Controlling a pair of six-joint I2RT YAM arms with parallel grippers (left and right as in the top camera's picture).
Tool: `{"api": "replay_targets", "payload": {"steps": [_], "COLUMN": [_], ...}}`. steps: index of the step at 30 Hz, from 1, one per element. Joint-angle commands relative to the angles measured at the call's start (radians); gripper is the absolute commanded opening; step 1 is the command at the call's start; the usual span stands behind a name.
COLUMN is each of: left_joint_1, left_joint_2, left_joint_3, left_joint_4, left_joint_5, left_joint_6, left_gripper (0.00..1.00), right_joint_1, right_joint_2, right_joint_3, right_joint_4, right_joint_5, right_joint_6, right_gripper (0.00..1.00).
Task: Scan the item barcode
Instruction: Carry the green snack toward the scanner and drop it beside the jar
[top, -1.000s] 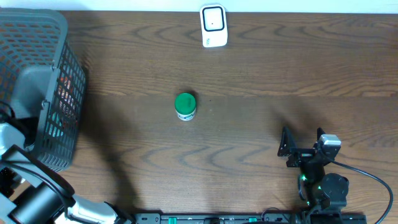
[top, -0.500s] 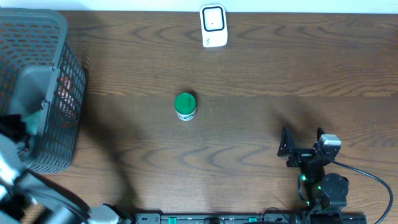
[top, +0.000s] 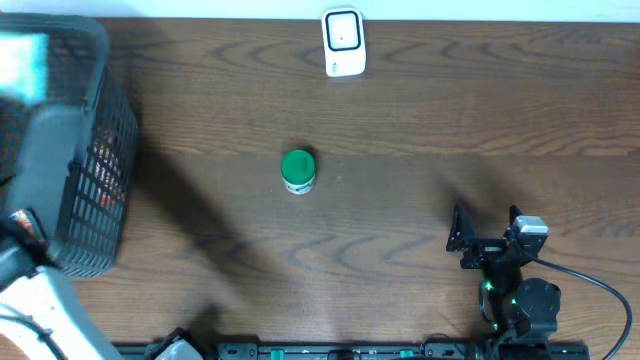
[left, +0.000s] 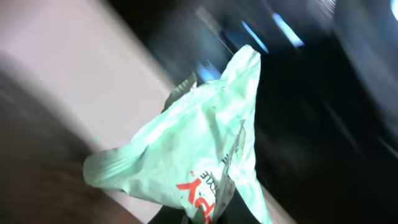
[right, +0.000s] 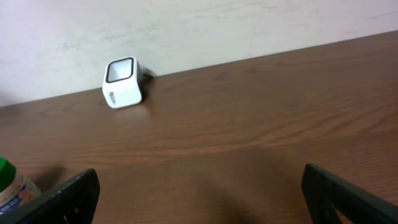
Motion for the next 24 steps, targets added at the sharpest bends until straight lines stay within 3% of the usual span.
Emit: {"api": "replay_targets", "payload": {"steps": [1, 5, 10, 13, 17, 20, 24], "left_joint_1": [-0.315, -0.702, -1.031, -1.196, -1.324, -1.409, -1.478], "left_joint_2": [0.001, 0.066, 0.225, 0.372, 0.497, 0.563, 0.630], "left_joint_3": [0.002, -0.018, -0.018, -0.018, -0.018, -0.018, -0.018], "left_joint_4": [0.014, -0.071, -0.160, -0.249, -0.375, -0.432, -0.445], "left_joint_5": [0.374, 0.349, 0.252, 0.050, -0.335, -0.652, -0.826], "left_joint_6": [0.072, 0.306, 0.539, 0.598, 0.588, 0.461, 0.225], "left_gripper": [0.07, 0.08, 0.08, 0.07, 0.07, 0.07, 0.07], "right_joint_1": [0.008, 0.008, 0.008, 0.008, 0.008, 0.008, 0.008], "right_joint_2": [0.000, 0.000, 0.000, 0.000, 0.000, 0.000, 0.000], "right_joint_3": [-0.005, -0.005, -0.005, -0.005, -0.005, -0.005, -0.005], "right_joint_4": [0.000, 0.000, 0.000, 0.000, 0.000, 0.000, 0.000], "right_joint_5": [-0.004, -0.004, -0.004, -0.004, -0.004, -0.004, -0.004], "right_joint_6": [0.004, 0.004, 0.004, 0.004, 0.004, 0.004, 0.004], "right_gripper": [0.99, 0.99, 0.99, 0.99, 0.99, 0.99, 0.99]}}
